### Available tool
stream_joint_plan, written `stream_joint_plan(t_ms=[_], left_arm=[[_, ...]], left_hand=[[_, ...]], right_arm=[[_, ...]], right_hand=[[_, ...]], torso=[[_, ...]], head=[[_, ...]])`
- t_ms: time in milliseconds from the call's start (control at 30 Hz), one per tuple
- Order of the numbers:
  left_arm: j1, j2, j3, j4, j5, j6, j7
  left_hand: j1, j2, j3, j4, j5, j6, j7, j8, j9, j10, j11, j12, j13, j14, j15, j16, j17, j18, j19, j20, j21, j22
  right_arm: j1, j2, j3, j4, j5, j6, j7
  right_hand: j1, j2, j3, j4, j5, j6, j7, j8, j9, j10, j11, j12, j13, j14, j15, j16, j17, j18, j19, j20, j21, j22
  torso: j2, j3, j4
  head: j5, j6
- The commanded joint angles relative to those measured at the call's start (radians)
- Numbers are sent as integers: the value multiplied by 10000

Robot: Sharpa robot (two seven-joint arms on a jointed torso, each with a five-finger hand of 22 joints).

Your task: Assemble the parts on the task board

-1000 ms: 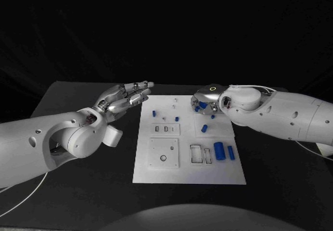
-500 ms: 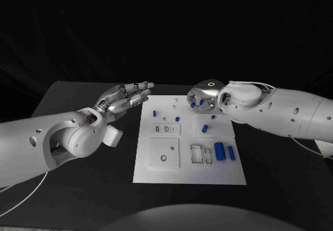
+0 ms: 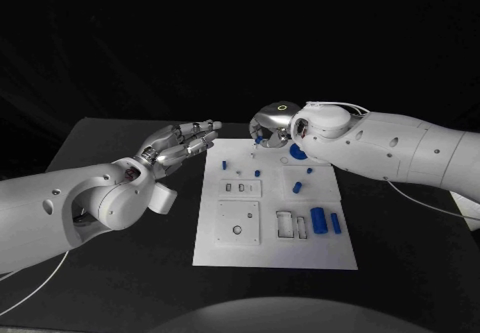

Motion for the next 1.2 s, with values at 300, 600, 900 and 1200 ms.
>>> stream_joint_plan(t_ms=[300, 600, 900, 1200], left_arm=[[12, 125, 8, -25, -48, -60, 66], [12, 143, 9, -32, -48, -56, 75], [11, 168, 8, -73, -48, -34, 83], [10, 203, 8, -122, -48, -8, 75]], left_hand=[[113, 6, 73, -4, 81, 32, -4, 57, 1, 32, 21, 66, 13, -28, -35, -61, -14, -49, 44, -20, 38, -10], [121, 10, 78, -6, 91, 31, -4, 59, 1, 36, 21, 73, 15, -27, -35, -56, -13, -52, 44, -19, 38, -10], [121, 10, 78, -6, 91, 31, -4, 59, 1, 36, 21, 73, 15, -27, -35, -56, -13, -52, 44, -19, 38, -10], [132, 12, 84, -7, 99, 30, 0, 61, 0, 39, 26, 79, 16, -28, -33, -53, -12, -58, 44, -19, 37, -12]], right_arm=[[-13, 721, 13, -1111, 126, 687, -26], [-50, 837, 14, -1301, 123, 923, -49], [-83, 880, 13, -1314, 123, 1071, -35], [-145, 879, 13, -1323, 126, 1167, -39]], right_hand=[[25, 33, 132, 9, -71, -41, -2, -168, -59, 128, -136, -128, -46, -117, -48, -159, -162, 75, -111, -51, -68, 1227], [41, 17, 203, -5, -78, -71, -3, -306, -119, 96, -130, -219, -73, -230, -43, -254, -304, 99, -209, -50, -136, 1155], [35, 12, 242, 0, -101, -94, -2, -402, -164, 65, -126, -289, -92, -321, -35, -333, -431, 122, -298, -45, -198, 1088], [37, 8, 270, -2, -143, -106, -4, -476, -198, 58, -123, -336, -103, -402, -29, -405, -542, 141, -371, -40, -250, 1034]], torso=[[102, -36, 100], [92, -33, 73], [77, -27, 80], [76, -34, 82]], head=[[-188, 53], [-215, 61], [-279, 60], [-311, 77]])
